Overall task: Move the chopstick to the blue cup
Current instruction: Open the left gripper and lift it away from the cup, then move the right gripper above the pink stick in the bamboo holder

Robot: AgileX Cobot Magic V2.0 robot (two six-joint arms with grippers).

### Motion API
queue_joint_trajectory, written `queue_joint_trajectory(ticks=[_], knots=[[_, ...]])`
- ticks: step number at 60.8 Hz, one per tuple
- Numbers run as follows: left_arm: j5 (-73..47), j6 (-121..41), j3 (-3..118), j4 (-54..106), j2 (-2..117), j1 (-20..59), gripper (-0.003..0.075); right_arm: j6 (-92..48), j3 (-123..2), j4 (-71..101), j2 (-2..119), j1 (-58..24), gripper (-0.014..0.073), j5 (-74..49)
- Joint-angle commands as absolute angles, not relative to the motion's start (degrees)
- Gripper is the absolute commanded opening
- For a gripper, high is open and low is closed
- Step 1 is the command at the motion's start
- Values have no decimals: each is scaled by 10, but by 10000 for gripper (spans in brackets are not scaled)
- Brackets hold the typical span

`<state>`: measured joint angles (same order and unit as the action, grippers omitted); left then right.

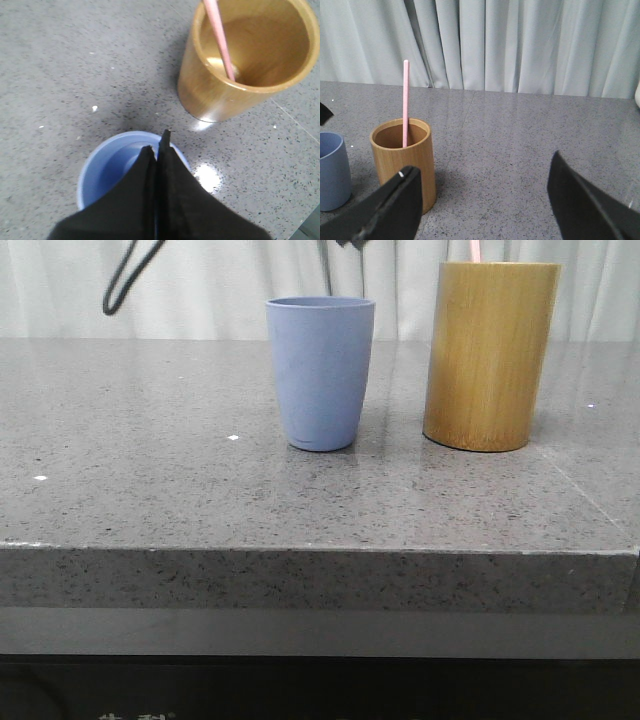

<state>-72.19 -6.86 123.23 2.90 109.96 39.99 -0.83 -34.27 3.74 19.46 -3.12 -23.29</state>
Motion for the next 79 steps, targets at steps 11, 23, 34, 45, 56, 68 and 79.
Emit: queue_joint_trajectory(ticks=[11,23,34,45,56,68,79], knots=[[-726,-34,1238,20,992,325,-19,-12,-362,40,203,-27,533,-190],[-726,-32,1160,20,928,231,-19,-12,-362,40,203,-27,533,-190],[-721,-31,1040,20,852,148,-19,-12,-362,40,203,-27,533,-190],[-665,-31,907,20,753,100,-19,-12,-362,40,203,-27,533,-190],[-571,-31,764,20,636,94,-19,-12,-362,42,203,-27,533,-190],[-438,-31,603,29,501,94,-19,-12,-364,43,231,-27,532,-186],[-341,-31,471,29,366,94,-19,-12,-380,64,297,-27,532,-181]])
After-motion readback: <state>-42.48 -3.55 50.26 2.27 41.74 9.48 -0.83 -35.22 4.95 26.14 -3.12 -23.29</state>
